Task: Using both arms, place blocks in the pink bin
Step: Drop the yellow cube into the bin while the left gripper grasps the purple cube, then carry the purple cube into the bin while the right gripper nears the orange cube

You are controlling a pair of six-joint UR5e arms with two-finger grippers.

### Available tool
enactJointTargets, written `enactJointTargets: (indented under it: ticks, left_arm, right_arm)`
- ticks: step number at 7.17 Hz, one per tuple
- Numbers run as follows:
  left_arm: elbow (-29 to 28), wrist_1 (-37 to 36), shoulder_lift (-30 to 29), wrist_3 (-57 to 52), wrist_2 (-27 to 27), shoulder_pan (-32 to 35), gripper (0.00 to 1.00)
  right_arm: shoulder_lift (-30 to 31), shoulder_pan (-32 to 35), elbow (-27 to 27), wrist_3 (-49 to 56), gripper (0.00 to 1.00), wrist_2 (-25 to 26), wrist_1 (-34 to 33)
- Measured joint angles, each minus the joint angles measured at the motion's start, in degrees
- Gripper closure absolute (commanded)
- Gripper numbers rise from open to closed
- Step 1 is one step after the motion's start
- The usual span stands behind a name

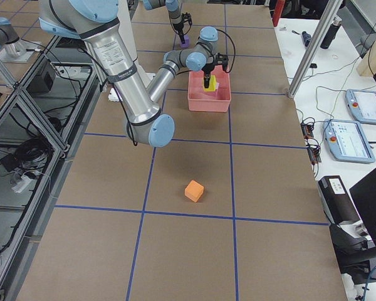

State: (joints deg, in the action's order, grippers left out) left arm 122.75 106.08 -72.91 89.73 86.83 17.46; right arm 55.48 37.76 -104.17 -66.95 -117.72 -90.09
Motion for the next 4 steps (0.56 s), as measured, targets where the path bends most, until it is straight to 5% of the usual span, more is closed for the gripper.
enactJointTargets:
  ticks: [1, 2, 4]
  left_arm:
    - [0.0, 0.0, -0.1, 0.0, 0.0, 0.0, 0.83]
    - [0.0, 0.0, -0.1, 0.0, -0.1, -0.1, 1.00]
    - [0.7, 0.0, -0.1, 0.0, -0.2, 0.1, 1.00]
  right_arm:
    - [0.0, 0.0, -0.1, -0.2, 0.00, 0.0, 0.0]
    - [-0.1, 0.0, -0.4, -0.4, 0.00, 0.0, 0.0]
    - [-0.1, 0.9, -1.7, -0.7, 0.00, -0.1, 0.0]
